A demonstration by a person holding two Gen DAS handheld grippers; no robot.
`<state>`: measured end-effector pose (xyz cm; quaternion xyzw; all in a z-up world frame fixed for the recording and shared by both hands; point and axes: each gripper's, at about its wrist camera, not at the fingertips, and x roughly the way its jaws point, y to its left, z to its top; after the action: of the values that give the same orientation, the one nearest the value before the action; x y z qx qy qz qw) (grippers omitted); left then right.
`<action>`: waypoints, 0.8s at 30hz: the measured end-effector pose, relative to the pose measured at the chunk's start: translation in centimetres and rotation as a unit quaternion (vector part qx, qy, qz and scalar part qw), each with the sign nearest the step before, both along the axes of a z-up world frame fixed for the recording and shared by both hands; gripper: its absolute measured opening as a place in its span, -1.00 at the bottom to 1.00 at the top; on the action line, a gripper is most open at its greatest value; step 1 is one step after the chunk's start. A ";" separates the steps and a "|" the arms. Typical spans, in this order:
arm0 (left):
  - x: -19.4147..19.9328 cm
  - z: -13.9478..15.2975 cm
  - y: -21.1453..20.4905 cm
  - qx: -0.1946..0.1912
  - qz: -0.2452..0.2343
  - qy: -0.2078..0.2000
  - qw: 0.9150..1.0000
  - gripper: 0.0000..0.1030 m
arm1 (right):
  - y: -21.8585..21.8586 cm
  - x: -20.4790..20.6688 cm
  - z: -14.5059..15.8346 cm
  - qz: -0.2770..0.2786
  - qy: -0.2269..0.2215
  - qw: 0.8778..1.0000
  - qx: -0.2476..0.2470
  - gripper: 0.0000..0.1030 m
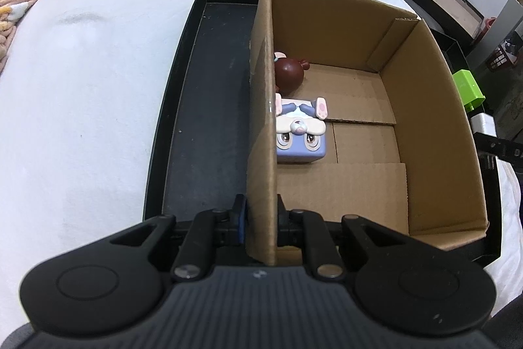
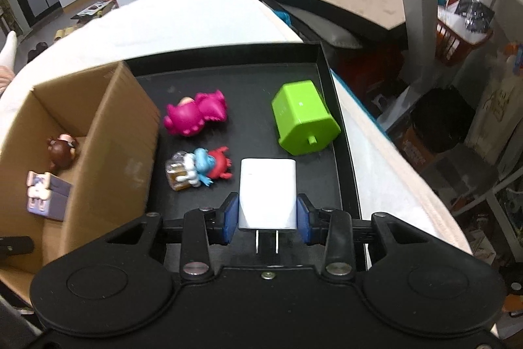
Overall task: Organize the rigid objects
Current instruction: 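Lift the charger block with the right tool and carry it over the box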
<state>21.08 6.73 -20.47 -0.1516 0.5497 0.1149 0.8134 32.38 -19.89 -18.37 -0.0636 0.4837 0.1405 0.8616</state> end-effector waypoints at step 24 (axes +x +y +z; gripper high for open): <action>0.3 -0.1 0.5 -0.022 -0.012 0.001 1.000 -0.69 | 6.3 -2.4 6.9 0.050 -0.049 0.997 0.015 -0.29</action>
<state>21.34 7.19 -20.57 -0.1630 0.5549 0.0934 0.8104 29.98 -13.63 -11.45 -0.0816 0.4351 0.1876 0.8769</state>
